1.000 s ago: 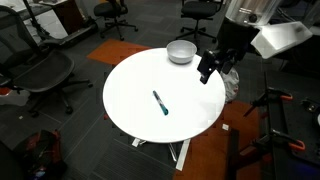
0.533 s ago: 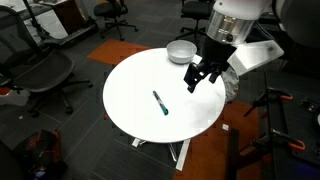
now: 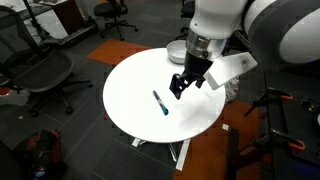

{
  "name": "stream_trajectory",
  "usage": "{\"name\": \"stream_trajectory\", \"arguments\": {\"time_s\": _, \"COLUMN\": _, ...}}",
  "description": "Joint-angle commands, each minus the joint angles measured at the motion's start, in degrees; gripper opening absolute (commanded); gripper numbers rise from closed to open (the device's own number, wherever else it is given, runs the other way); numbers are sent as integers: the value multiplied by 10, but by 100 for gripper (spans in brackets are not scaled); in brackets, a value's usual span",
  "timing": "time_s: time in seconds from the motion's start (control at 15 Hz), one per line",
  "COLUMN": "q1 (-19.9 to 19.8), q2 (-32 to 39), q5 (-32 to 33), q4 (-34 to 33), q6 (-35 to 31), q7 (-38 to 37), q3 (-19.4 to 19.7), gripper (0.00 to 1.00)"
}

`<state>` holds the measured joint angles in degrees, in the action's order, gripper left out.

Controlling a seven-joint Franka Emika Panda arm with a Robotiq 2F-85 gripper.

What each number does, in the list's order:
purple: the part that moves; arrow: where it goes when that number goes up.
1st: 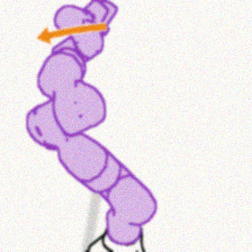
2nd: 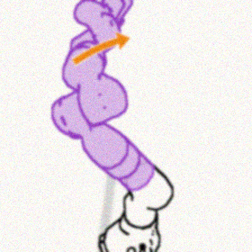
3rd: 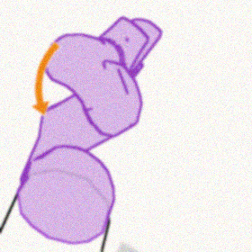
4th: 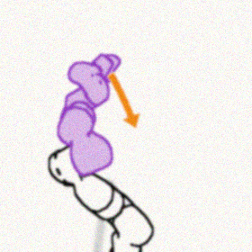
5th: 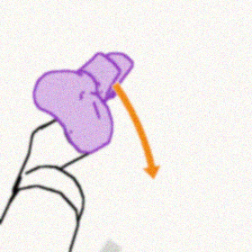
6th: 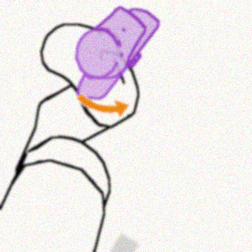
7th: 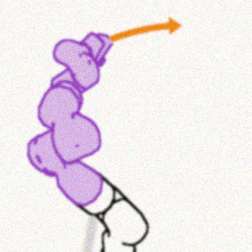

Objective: Put the marker in the bowl

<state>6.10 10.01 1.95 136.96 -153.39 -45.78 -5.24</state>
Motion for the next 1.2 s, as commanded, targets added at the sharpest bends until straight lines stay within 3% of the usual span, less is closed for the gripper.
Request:
{"name": "stream_trajectory", "arguments": {"time_s": 0.0, "q1": 31, "q2": 41, "q5": 28, "q4": -46, "q6": 3, "q7": -37, "q3": 26, "gripper": 100}}
{"name": "stream_trajectory", "arguments": {"time_s": 0.6, "q1": 67, "q2": 126, "q5": 25, "q4": -126, "q6": 0, "q7": -34, "q3": 67, "gripper": 100}}
{"name": "stream_trajectory", "arguments": {"time_s": 1.13, "q1": 83, "q2": 170, "q5": 13, "q4": -155, "q6": -16, "q7": -31, "q3": 79, "gripper": 100}}
